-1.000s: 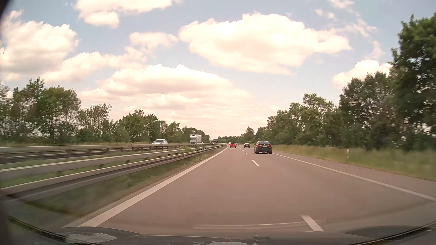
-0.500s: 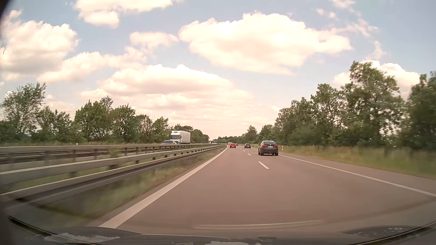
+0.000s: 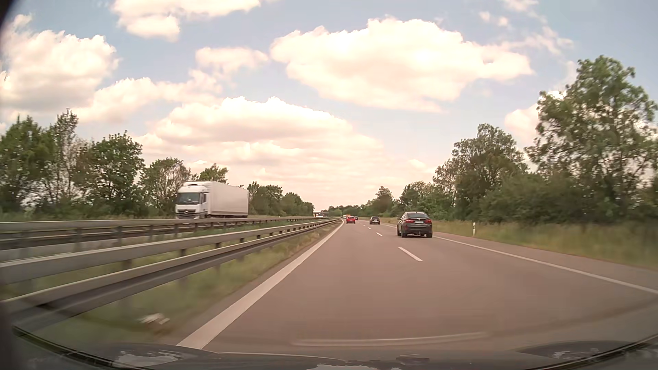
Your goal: Follow the waypoints while adhering to traffic rules and regulations
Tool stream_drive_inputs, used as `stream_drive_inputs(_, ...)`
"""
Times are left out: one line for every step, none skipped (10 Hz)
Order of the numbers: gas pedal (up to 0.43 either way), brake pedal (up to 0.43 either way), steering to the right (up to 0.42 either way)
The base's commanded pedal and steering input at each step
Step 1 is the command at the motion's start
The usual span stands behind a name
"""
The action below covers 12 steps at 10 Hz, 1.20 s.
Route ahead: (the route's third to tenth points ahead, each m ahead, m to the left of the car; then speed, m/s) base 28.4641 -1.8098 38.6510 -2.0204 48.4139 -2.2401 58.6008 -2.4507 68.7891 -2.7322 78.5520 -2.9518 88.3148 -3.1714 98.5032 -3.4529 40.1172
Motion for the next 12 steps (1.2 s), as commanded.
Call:
stream_drive_inputs(0.461, 0.012, 0.000)
stream_drive_inputs(0.461, 0.012, 0.000)
stream_drive_inputs(0.461, 0.012, 0.000)
stream_drive_inputs(0.461, 0.012, 0.000)
stream_drive_inputs(0.461, 0.012, 0.000)
stream_drive_inputs(0.461, 0.012, 0.000)
stream_drive_inputs(0.461, 0.012, 0.000)
stream_drive_inputs(0.461, 0.012, 0.000)
stream_drive_inputs(0.461, 0.012, 0.000)
stream_drive_inputs(0.461, 0.012, 0.000)
stream_drive_inputs(0.461, 0.012, 0.000)
stream_drive_inputs(0.461, 0.012, 0.000)
